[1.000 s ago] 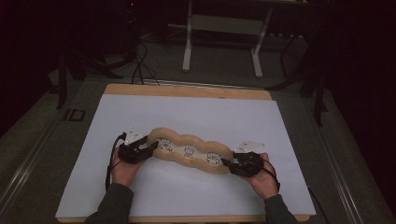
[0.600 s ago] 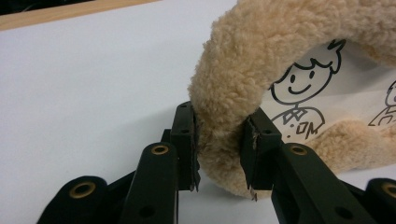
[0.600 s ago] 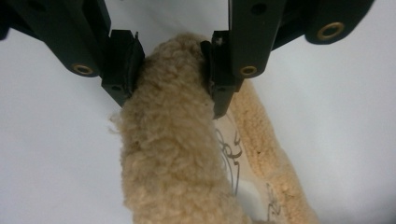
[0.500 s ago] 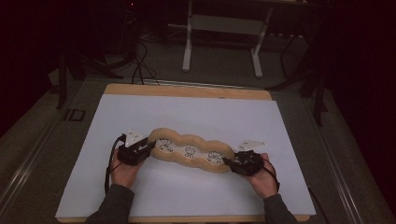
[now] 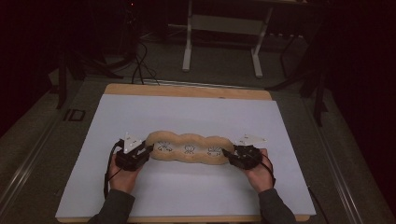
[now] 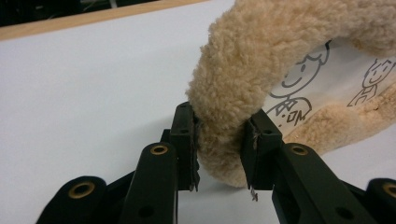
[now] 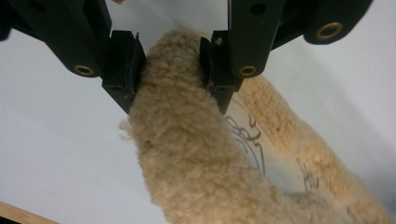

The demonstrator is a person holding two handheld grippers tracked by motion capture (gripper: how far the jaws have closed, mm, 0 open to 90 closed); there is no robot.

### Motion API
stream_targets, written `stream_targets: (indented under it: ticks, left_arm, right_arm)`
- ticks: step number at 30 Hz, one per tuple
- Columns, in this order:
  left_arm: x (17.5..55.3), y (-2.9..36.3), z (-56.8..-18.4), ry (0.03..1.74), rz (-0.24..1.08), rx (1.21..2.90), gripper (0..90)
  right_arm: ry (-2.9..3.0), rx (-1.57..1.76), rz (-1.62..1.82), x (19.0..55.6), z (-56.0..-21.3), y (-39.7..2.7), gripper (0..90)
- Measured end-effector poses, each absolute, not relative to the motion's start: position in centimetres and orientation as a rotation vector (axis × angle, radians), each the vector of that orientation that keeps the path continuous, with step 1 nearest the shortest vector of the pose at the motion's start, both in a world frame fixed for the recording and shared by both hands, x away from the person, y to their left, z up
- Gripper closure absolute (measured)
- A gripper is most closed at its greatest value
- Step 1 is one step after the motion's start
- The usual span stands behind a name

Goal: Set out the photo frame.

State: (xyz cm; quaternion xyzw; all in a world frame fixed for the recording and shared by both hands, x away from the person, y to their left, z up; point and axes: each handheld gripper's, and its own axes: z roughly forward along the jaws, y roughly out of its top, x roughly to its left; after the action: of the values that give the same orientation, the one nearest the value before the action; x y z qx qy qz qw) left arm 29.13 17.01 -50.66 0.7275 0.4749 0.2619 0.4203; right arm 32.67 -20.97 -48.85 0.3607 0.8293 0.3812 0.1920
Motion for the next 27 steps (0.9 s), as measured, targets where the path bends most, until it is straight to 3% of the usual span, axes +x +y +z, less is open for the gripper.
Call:
stream_targets:
  ticks: [15,27]
  left_arm:
    - [29.56,16.96,-51.4,1.224,0.558,1.813,69.1]
    - [29.82,17.02,-51.43,1.214,0.552,1.817,69.0]
  right_arm:
    - [2.209,1.145,1.103,33.2,-48.98,-21.47,61.8]
    - [2.208,1.163,1.116,32.93,-48.95,-21.52,62.9]
